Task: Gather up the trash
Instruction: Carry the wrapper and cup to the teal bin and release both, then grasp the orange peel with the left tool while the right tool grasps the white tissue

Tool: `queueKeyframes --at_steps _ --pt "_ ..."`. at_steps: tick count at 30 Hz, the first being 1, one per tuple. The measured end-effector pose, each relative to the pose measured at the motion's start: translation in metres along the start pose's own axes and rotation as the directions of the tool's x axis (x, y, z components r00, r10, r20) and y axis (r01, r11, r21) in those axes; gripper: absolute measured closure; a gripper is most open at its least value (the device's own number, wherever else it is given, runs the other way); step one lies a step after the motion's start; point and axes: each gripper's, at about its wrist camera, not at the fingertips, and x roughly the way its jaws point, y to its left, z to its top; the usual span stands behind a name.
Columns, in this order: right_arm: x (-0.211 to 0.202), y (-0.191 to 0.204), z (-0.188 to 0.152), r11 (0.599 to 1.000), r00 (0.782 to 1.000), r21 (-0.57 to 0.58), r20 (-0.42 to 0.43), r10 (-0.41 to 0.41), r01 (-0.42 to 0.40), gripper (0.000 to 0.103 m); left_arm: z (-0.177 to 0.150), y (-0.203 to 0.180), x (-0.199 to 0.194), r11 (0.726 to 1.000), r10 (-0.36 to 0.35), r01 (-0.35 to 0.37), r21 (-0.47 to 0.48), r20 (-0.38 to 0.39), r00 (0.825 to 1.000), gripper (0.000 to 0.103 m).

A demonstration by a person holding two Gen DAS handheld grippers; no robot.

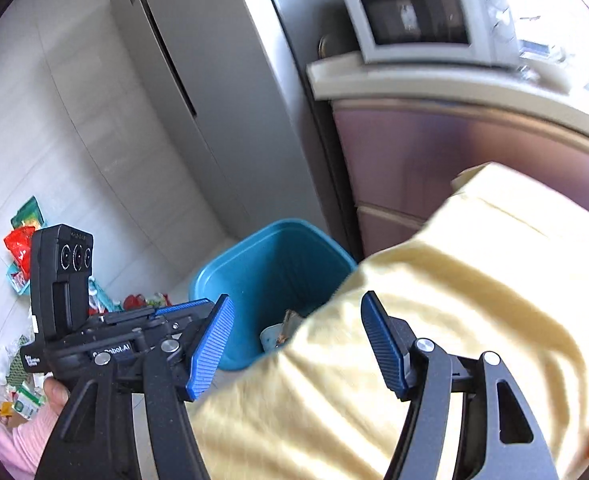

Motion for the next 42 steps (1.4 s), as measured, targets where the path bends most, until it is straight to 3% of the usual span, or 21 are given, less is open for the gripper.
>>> queueKeyframes --at_steps 7,13,23,26,30,34,42 --pt "-0.090 -0.029 -0.034 0.994 0.987 0.067 0.132 -0.095 0.087 0.039 -0.015 -0.088 0.000 0.972 -0.145 0.147 0.185 -0.025 0.989 0.080" --pt "-0.161 -0.067 -0.072 0.958 0.948 0.164 0.181 -0.262 0.233 0.039 -0.039 -0.161 0.024 0.919 -0.227 0.255 0.300 -0.124 0.966 0.079" --pt "-0.246 -0.147 -0.139 0.808 0.829 0.372 0.151 -0.538 0.456 0.039 -0.082 -0.246 0.072 0.851 -0.269 0.362 0.381 -0.278 0.922 0.079" --pt "-0.262 -0.166 -0.156 0.752 0.785 0.420 0.134 -0.605 0.508 0.039 -0.087 -0.263 0.085 0.843 -0.264 0.372 0.388 -0.303 0.916 0.079" --pt "-0.280 -0.191 -0.180 0.695 0.753 0.483 0.104 -0.650 0.533 0.039 -0.089 -0.280 0.101 0.840 -0.249 0.370 0.396 -0.324 0.913 0.078" --pt "-0.288 -0.213 -0.195 0.669 0.751 0.515 0.071 -0.656 0.536 0.039 -0.089 -0.291 0.116 0.844 -0.223 0.357 0.401 -0.344 0.912 0.078" --pt "-0.277 -0.237 -0.200 0.672 0.768 0.496 0.016 -0.640 0.550 0.040 -0.090 -0.309 0.144 0.854 -0.181 0.336 0.396 -0.380 0.907 0.078"
